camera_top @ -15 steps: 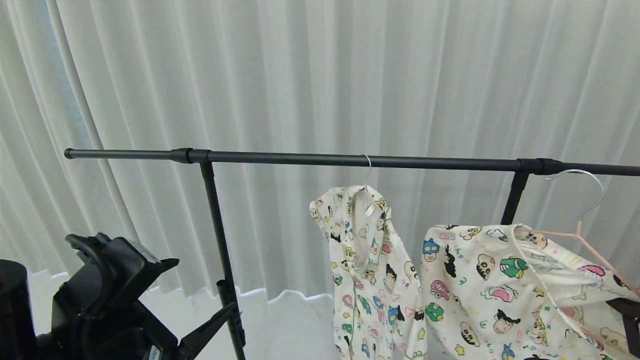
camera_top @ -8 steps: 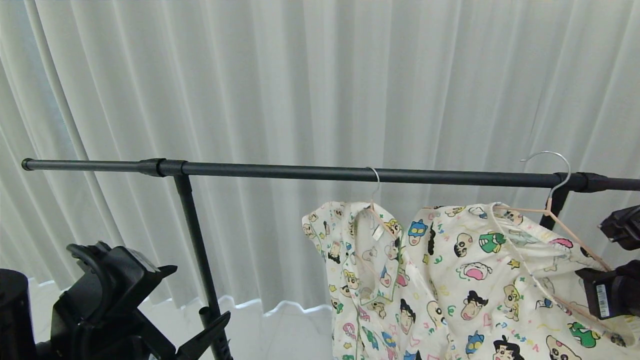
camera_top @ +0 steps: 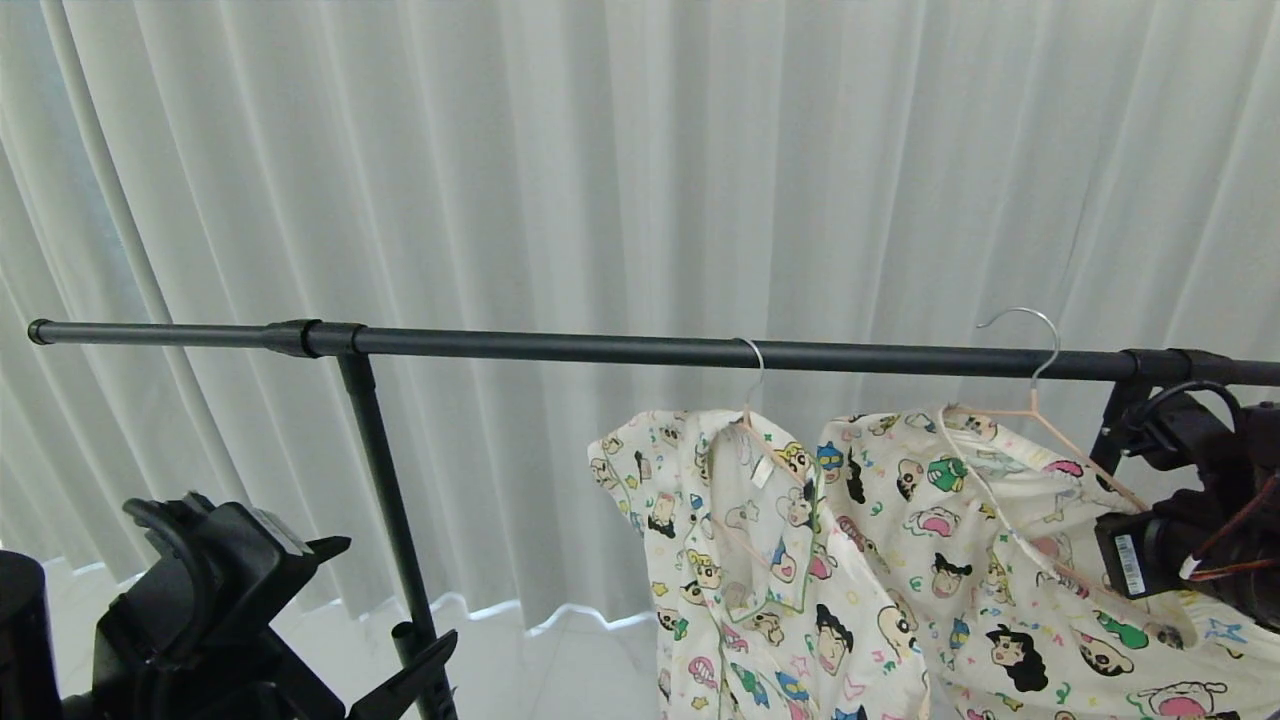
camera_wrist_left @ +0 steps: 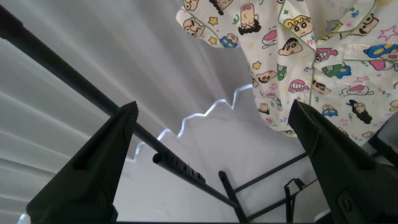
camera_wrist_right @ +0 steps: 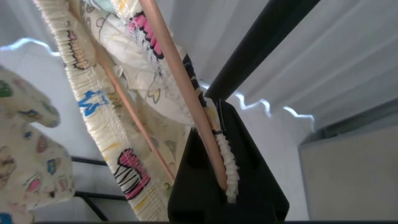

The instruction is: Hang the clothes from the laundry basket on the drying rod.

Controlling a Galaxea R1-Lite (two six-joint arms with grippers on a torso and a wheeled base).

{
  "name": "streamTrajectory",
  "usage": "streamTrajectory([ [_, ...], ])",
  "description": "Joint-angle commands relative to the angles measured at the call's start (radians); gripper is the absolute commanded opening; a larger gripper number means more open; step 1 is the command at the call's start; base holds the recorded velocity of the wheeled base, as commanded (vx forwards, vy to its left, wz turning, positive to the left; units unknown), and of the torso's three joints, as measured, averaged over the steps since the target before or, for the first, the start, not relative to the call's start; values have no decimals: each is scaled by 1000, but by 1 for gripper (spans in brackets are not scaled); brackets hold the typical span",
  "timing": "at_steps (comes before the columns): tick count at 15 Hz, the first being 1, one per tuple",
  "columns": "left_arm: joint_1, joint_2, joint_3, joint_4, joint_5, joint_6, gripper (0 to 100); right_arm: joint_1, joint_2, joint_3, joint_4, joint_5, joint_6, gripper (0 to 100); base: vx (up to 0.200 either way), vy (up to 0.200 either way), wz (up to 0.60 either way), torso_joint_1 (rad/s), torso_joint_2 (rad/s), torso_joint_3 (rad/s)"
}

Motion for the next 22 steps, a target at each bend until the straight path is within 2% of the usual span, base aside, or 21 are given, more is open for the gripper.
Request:
streamTrajectory([
  [1, 0, -10, 1, 0, 1, 0, 100, 14, 77, -11, 1, -37, 4, 0, 0, 0, 0, 0, 0, 0],
  [8, 1, -58, 35, 0, 61, 9, 100, 19, 77, -7, 1, -40, 20, 0, 0, 0, 0, 0, 0, 0],
  [9, 1, -56, 33, 0, 62, 9, 100, 19, 71, 0, 1, -40, 21, 100, 0, 0, 0, 0, 0, 0],
  [12, 6, -56, 31, 0, 64, 8, 100, 19, 15, 21, 1, -41, 44, 100, 0, 0, 0, 0, 0, 0],
  [14, 13, -58, 33, 0, 64, 2, 100, 17, -91, 87, -1, -29, 66, 100, 0, 0, 0, 0, 0, 0],
  [15, 26, -59, 33, 0, 64, 2, 100, 17, -153, 118, -9, 2, 103, 100, 0, 0, 0, 0, 0, 0],
  [16, 46, -61, 35, 0, 64, 2, 100, 17, -232, 150, -21, 65, 144, 100, 0, 0, 0, 0, 0, 0],
  [18, 112, -67, 39, 0, 64, 2, 100, 13, -380, 196, -22, 174, 181, 100, 0, 0, 0, 0, 0, 0],
  [19, 156, -68, 41, 0, 64, 2, 100, 13, -443, 224, -24, 204, 182, 100, 0, 0, 0, 0, 0, 0],
  [22, 282, -79, 58, 0, 64, 2, 100, 0, -567, 288, -19, 210, 182, 100, 0, 0, 0, 0, 0, 0],
])
